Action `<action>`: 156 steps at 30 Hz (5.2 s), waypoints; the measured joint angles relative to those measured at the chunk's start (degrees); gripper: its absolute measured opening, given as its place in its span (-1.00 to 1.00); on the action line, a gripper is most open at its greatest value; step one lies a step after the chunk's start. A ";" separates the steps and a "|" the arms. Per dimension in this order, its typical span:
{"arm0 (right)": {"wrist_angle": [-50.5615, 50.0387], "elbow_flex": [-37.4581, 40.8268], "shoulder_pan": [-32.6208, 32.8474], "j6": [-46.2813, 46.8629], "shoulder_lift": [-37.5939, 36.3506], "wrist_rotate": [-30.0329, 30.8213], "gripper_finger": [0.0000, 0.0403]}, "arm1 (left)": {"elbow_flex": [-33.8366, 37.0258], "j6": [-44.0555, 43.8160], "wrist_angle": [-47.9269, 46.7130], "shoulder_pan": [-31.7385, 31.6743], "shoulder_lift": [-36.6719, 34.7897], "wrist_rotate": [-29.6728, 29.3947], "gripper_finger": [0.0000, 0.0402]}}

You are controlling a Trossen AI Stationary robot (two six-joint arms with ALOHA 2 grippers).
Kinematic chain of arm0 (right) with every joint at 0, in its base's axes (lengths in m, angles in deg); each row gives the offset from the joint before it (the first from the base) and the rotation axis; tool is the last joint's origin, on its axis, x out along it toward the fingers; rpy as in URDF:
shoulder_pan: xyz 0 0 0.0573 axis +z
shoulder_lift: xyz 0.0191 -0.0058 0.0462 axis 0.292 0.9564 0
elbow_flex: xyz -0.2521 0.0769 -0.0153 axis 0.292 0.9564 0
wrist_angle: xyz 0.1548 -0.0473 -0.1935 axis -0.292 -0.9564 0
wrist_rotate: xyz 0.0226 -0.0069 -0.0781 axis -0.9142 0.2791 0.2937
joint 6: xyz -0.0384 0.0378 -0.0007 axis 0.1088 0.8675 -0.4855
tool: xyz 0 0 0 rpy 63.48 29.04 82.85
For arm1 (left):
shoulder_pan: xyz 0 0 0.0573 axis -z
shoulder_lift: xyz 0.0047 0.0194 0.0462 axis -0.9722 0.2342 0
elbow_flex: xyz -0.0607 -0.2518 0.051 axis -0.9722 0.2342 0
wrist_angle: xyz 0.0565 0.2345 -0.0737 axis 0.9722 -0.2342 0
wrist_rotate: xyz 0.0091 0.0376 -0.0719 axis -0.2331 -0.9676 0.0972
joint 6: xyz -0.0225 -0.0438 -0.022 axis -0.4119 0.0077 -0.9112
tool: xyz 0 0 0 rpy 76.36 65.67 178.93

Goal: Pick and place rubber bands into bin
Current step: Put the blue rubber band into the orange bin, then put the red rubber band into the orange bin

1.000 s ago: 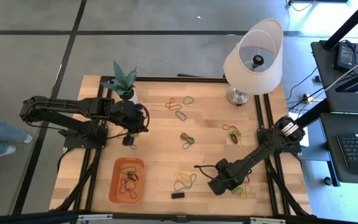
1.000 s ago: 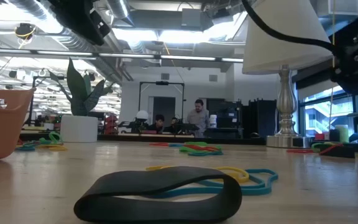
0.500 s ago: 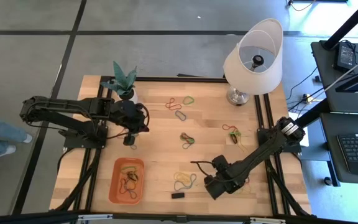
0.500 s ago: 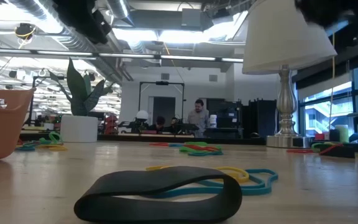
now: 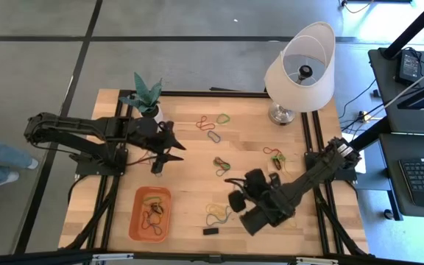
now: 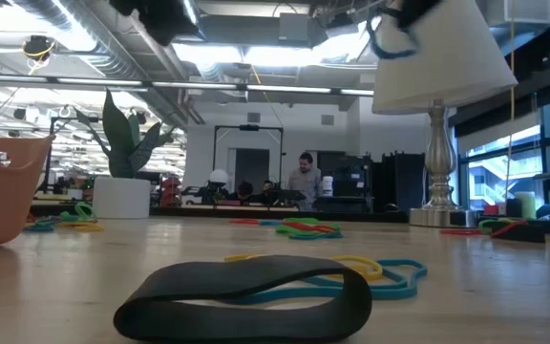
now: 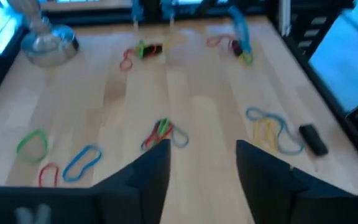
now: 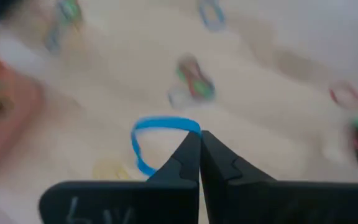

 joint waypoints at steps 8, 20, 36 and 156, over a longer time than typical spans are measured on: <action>21.83 -1.20 -8.58 -30.90 0.00 7.17 -0.99 | 0.00 -1.88 11.77 2.96 0.00 -0.01 0.17; 59.53 -1.20 -16.73 -74.72 -0.02 4.46 -1.00 | -0.02 -7.91 16.27 3.27 -0.15 -0.12 0.19; 65.20 -1.27 -17.96 -79.08 -0.02 1.71 -1.00 | 0.02 -8.17 14.84 3.27 1.61 -0.14 -0.19; 85.79 75.08 -6.20 -47.06 -47.08 -27.98 -0.74 | -30.18 -55.34 -52.26 31.04 39.79 -7.48 -0.48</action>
